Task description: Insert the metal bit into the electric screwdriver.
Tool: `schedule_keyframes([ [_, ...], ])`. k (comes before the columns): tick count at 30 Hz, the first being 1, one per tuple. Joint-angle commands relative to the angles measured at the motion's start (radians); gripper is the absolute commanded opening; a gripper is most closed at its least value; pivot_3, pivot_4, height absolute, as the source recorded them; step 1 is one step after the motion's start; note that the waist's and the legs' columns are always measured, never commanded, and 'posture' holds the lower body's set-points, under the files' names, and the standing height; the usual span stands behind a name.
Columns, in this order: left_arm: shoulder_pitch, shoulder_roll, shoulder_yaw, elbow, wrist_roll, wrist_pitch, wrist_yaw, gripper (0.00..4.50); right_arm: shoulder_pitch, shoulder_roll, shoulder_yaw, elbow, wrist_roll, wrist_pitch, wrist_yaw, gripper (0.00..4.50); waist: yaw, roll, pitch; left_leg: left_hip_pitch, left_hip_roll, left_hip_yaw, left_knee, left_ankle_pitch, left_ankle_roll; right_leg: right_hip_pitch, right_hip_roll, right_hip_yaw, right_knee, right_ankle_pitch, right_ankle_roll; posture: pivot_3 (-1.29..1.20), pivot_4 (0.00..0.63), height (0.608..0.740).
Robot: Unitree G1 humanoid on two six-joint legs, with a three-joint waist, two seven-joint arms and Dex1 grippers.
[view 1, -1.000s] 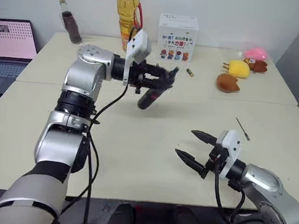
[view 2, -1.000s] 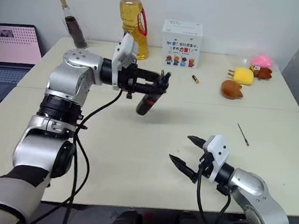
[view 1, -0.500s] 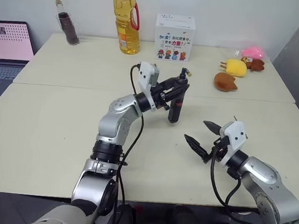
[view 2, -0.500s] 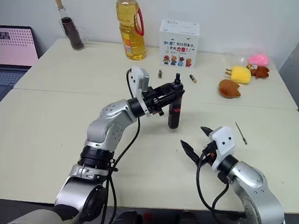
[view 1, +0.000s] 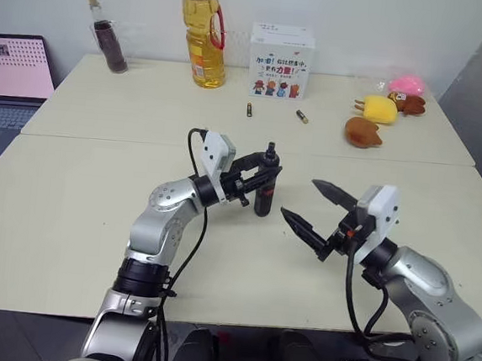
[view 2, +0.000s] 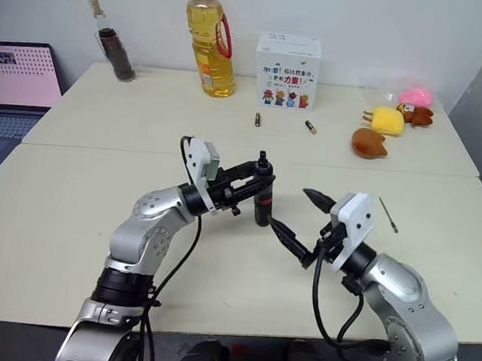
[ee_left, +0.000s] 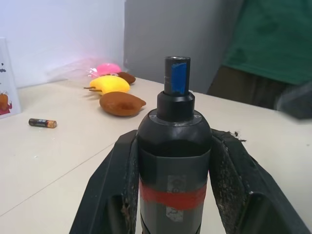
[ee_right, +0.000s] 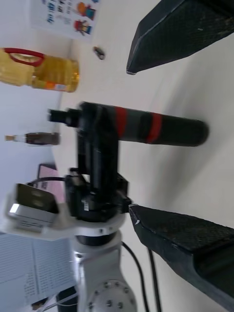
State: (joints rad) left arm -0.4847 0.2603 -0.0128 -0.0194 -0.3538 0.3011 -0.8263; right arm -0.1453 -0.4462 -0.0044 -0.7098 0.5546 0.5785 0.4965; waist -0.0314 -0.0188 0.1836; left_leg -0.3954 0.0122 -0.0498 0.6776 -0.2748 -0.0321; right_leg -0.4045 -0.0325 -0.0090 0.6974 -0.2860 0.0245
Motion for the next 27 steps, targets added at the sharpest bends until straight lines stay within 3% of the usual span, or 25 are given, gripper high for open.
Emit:
schedule_keyframes([
  [1, 0.032, 0.052, 0.009, -0.029, 0.001, 0.016, -0.003, 1.66, -0.022, -0.025, -0.021, -0.033, 0.035, 0.019, 0.007, 4.50, 0.003, 0.000, -0.001, 0.000, 0.000, -0.001, 0.000, 0.000, 0.000, 0.001, 0.000, -0.001, 0.000, 0.000, 0.000, 0.00, 0.150, 0.740],
  [11, -0.022, 0.047, -0.006, 0.021, -0.002, 0.005, 0.051, 1.66, -0.020, -0.042, -0.037, 0.031, 0.040, 0.043, -0.004, 4.50, 0.005, 0.000, -0.001, 0.001, 0.000, -0.001, 0.000, 0.000, 0.000, 0.001, 0.000, -0.001, 0.000, 0.000, 0.000, 0.00, 0.150, 0.740],
  [16, -0.036, 0.038, -0.031, 0.057, 0.009, -0.018, 0.052, 1.66, -0.070, -0.132, -0.100, 0.167, 0.001, 0.053, 0.029, 4.50, 0.006, 0.000, -0.001, 0.001, 0.000, 0.000, 0.000, 0.000, 0.000, 0.001, 0.000, -0.001, 0.000, 0.000, 0.000, 0.00, 0.150, 0.740],
  [20, -0.042, 0.037, -0.043, 0.081, 0.006, -0.034, 0.033, 1.66, -0.324, -0.412, -0.064, 0.542, -0.149, 0.110, 0.152, 4.50, 0.002, 0.002, -0.001, 0.002, 0.000, 0.001, 0.000, 0.000, 0.000, 0.001, 0.000, -0.001, 0.000, 0.000, 0.000, 0.00, 0.150, 0.740],
  [27, -0.053, 0.022, -0.062, 0.107, 0.005, -0.052, 0.041, 1.66, -0.673, -0.486, 0.168, 1.069, -0.300, 0.220, 0.363, 4.50, 0.003, 0.003, -0.002, 0.003, 0.001, 0.008, -0.001, 0.000, 0.001, 0.002, 0.002, 0.001, -0.001, 0.000, -0.001, 0.00, 0.150, 0.740],
])
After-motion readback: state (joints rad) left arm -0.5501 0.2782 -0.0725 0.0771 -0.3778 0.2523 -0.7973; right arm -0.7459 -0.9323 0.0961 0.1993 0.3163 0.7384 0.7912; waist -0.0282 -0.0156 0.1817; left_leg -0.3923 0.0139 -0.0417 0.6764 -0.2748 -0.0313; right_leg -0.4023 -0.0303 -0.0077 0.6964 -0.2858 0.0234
